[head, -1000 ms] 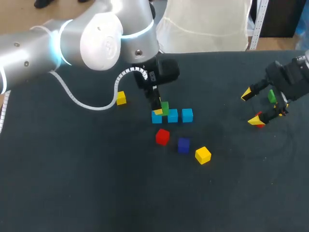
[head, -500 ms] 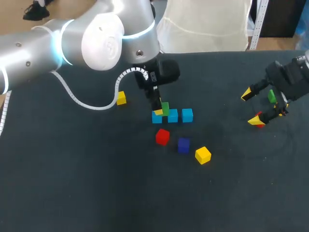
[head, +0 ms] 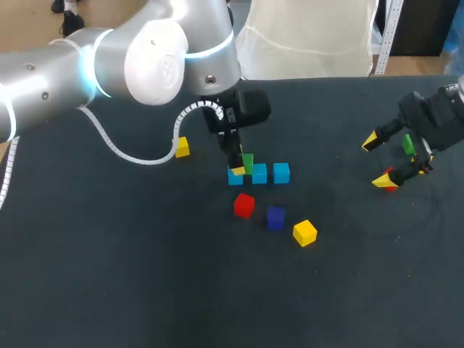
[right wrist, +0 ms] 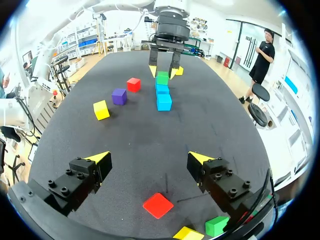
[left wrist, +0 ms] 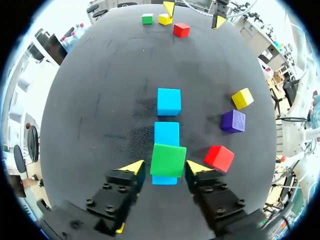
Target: Place the blue cubes, place green cubes on the blue cubes, place the yellow cubes on the green cubes, then place the red cubes on the yellow cubes, and place purple cube on the red cubes.
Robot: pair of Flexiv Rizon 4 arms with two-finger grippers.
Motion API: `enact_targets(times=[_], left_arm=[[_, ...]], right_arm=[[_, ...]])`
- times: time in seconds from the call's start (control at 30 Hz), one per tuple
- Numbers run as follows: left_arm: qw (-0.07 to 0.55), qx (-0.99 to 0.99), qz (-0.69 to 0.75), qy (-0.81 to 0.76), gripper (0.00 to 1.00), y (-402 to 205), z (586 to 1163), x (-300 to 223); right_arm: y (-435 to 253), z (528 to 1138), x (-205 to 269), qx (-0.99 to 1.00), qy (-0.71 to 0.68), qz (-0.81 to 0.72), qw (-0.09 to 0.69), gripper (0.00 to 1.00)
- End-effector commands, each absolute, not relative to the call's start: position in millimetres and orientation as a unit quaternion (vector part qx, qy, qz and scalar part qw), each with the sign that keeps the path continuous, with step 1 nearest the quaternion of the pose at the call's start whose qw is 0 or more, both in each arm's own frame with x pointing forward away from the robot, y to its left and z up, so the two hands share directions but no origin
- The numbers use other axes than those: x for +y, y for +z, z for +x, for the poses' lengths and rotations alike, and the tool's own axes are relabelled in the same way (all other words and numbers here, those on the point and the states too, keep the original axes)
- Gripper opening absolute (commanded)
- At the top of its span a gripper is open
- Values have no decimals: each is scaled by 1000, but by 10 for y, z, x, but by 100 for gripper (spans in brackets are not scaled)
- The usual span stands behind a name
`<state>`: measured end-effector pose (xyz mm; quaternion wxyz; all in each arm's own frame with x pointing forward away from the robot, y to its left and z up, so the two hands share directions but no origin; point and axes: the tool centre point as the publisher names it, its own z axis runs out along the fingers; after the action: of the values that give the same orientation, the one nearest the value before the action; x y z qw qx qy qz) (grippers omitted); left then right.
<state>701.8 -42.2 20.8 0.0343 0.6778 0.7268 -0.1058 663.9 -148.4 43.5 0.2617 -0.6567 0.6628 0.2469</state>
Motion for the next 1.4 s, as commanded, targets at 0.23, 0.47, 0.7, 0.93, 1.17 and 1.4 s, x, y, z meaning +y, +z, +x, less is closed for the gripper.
enact_targets(times=[0.23,0.47,0.7,0.93,1.17,1.4], left_arm=[[36,726,678,-107,47,225,7029,-415],[40,725,680,-107,37,243,7021,-432],[42,723,681,-109,40,251,7013,-442],[42,721,683,-108,38,258,7007,-457],[43,719,684,-112,40,251,6999,-472],[41,722,682,-109,76,255,7003,-442]], right_arm=[[429,6645,-1487,662,248,-657,263,100],[429,6645,-1487,662,248,-657,263,100],[429,6645,-1487,662,248,-657,263,100],[429,6645,-1487,662,248,-657,263,100],[429,6645,-1487,662,248,-657,263,100],[429,6645,-1487,662,248,-657,263,100]])
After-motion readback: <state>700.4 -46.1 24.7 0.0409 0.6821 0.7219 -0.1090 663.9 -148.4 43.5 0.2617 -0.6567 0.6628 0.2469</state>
